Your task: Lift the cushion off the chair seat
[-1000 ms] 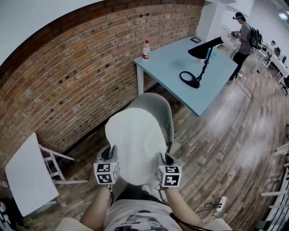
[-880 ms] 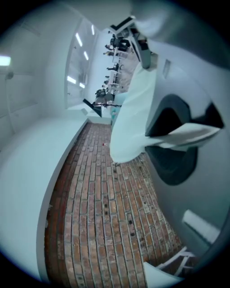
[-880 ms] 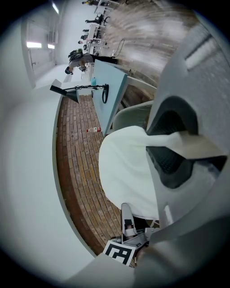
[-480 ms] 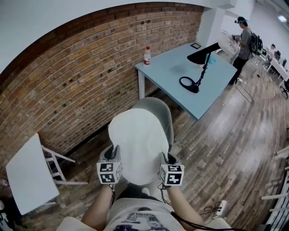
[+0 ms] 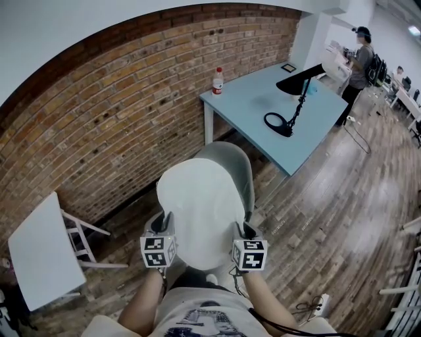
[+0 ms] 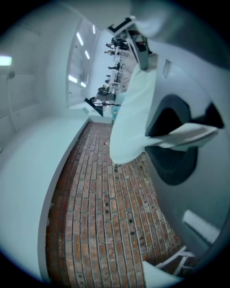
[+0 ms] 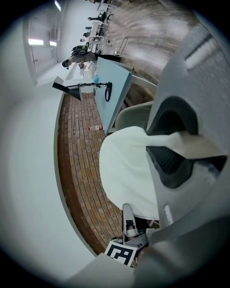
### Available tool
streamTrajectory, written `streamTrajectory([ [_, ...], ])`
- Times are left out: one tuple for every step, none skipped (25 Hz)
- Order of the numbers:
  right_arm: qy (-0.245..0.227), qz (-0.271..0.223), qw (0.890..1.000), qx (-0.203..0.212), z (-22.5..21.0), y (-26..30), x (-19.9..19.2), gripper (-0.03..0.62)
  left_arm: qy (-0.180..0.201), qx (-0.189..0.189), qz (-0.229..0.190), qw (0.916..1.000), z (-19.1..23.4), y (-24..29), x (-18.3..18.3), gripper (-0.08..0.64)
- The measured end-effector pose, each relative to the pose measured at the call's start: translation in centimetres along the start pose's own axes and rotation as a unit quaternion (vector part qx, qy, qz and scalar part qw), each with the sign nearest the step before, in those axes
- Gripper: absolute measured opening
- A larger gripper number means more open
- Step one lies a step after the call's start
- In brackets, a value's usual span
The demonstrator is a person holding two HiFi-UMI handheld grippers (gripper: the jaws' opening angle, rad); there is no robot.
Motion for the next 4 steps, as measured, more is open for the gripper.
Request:
streamTrajectory([
  [0.000,0.001,1.000,0.000,0.03,0.06,-0.03,0.067,0.000,0.000,0.001,1.0000,0.04,0.08,-0.03,0.061],
  [0.000,0.002,1.000,-0.001,0.07,0.12,-0.04,0.067,0.000,-0.001,0.001,1.0000,0.10,0.16,-0.02,0.061],
  [0.000,0.002,1.000,-0.001,0.12,0.19,-0.03,0.067,0.000,-0.001,0.001,1.0000,0.17,0.25,0.00,0.061],
  [0.000,0.003,1.000,-0.002,0.18,0.27,-0.02,0.067,0.000,-0.002,0.000,1.0000,0.24,0.34,0.04,0.061],
])
Point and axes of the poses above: the fingertips, and each gripper's own axes: y forward along the fingers, z to its left, x out of its top, the point moved 6 cm from there along -y, backward along the fingers, and after that the axes turned 13 degrees about -z, right-handed, at the moved point
